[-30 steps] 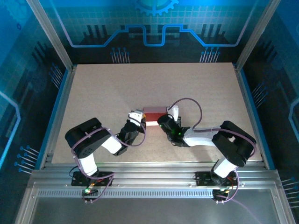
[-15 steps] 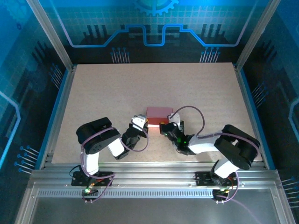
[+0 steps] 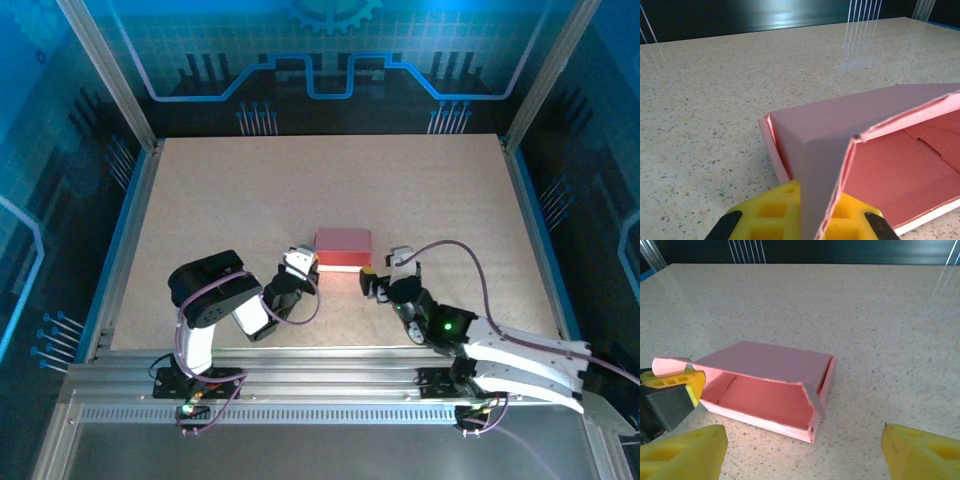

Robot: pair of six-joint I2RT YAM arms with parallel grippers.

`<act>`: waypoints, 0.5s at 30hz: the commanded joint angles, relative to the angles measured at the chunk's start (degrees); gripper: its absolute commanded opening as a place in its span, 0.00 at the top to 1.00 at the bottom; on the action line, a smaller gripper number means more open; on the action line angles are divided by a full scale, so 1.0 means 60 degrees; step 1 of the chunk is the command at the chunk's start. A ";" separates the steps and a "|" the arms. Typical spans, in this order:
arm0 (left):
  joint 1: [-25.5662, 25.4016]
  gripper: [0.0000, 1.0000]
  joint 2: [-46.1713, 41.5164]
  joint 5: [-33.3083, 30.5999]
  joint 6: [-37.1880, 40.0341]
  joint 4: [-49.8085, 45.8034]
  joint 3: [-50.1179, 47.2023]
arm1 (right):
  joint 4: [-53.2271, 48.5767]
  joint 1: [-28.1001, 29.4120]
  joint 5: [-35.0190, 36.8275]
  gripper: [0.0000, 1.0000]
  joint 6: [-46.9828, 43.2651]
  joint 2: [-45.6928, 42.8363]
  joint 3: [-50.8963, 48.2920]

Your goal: Fold the paper box

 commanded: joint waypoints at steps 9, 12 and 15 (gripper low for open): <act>-0.0056 1.00 0.0356 0.0053 0.0185 -0.0295 -0.0045 | -0.2959 -0.3446 -0.4562 0.18 -0.1774 0.3388 0.4763; -0.0056 0.95 0.0371 0.0124 0.0173 -0.0294 -0.0090 | -0.3450 -0.3780 -0.5299 0.18 -0.1576 0.5069 0.6121; -0.0056 0.73 0.0378 0.0147 0.0152 -0.0296 -0.0137 | -0.3811 -0.3855 -0.5630 0.17 -0.1456 0.6429 0.6985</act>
